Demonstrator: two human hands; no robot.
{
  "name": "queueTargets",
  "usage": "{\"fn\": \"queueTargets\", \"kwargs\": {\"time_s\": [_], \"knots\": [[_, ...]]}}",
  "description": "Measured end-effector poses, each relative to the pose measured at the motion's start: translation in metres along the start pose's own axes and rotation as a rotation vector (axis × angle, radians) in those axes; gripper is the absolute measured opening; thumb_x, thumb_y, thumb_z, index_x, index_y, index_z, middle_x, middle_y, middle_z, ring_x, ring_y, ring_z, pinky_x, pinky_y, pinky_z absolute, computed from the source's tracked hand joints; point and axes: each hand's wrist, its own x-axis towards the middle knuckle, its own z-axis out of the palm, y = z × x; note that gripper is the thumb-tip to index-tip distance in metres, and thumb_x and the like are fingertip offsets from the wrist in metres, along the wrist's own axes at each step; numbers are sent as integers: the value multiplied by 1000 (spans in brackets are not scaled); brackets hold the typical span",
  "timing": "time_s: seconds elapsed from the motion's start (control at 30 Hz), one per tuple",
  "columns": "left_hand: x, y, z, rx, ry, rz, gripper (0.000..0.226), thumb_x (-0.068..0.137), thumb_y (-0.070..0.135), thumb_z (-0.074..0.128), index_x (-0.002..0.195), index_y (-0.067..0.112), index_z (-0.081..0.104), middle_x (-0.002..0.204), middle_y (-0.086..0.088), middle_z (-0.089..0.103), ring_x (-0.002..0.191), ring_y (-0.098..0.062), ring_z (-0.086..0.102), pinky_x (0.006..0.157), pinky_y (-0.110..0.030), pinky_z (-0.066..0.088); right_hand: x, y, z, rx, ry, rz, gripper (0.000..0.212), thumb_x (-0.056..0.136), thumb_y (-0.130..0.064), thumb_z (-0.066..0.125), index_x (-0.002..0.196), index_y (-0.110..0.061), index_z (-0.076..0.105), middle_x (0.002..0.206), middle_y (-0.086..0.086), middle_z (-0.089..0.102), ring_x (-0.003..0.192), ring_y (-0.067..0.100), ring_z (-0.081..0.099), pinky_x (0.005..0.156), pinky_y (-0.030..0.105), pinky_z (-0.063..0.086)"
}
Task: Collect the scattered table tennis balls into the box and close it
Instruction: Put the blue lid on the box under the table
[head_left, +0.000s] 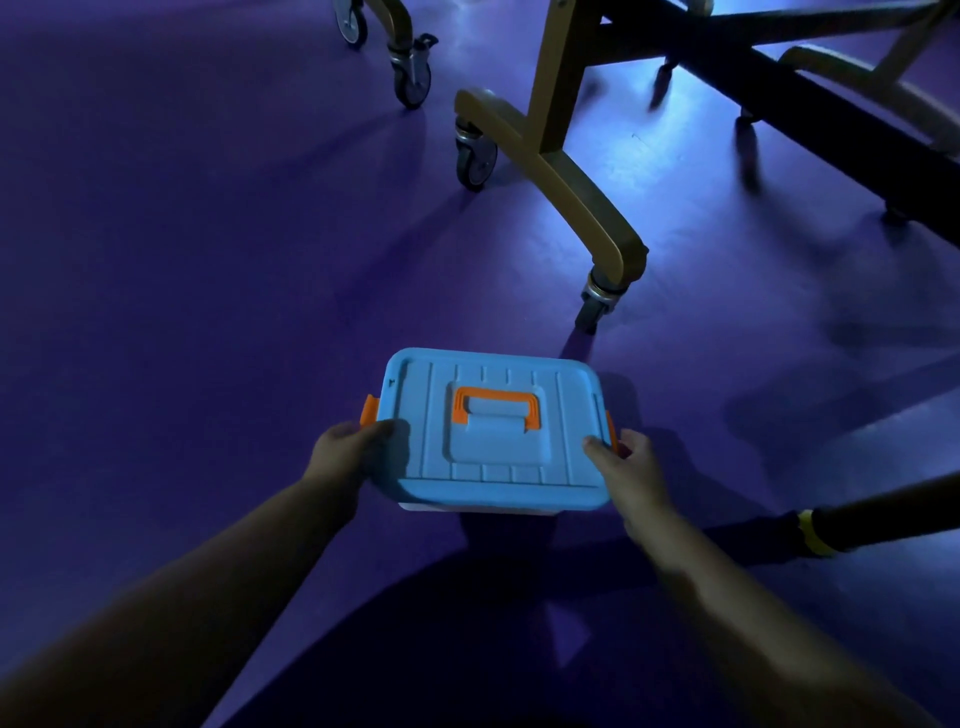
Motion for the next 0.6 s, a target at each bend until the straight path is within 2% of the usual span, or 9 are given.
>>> {"fn": "queueTargets", "kwargs": {"time_s": [0.07,0.13,0.2,0.27,0.37,0.47,0.6], "knots": [[-4,-2,3,129,54,170,30,85,18,64,113,5,60,108,-11,64,92,-23,62,68,-33,50,2,4,2,-5,-36,11,37,77,-34,68,101,-7,59,89,8,66,76,22,61,60,31,48],[-10,-6,8,385,161,413,21,87,19,60,106,10,62,98,-2,63,91,-20,60,70,-34,47,0,7,3,-20,-16,-32,21,79,-33,66,94,-17,64,85,4,69,75,21,65,64,35,52],[-12,-10,10,584,236,572,17,89,22,57,102,13,61,93,-1,60,85,-19,57,67,-32,41,-3,5,4,-43,17,-107,11,82,-29,63,89,-21,65,86,3,66,73,18,64,62,30,50],[-9,-10,8,698,278,622,19,90,23,55,105,12,60,92,-4,59,80,-20,53,65,-31,37,-5,5,6,-95,43,-155,12,85,-28,61,96,-24,64,98,5,58,75,14,59,59,25,45],[-7,-6,6,788,266,707,22,88,18,56,107,8,62,93,-9,60,83,-25,55,65,-31,38,-5,4,7,-128,67,-180,20,88,-24,59,107,-19,63,103,6,50,78,15,54,59,24,39],[-7,-2,7,809,262,728,24,86,16,58,108,6,63,95,-11,61,84,-26,55,66,-31,38,-6,0,7,-159,76,-205,20,88,-23,59,106,-16,63,101,7,51,79,18,54,58,23,39],[-6,-2,6,816,249,739,24,87,16,59,108,5,62,94,-10,61,81,-23,54,65,-32,40,-9,-2,6,-206,108,-219,18,89,-21,58,104,-14,64,98,6,51,71,8,51,55,19,34]]}}
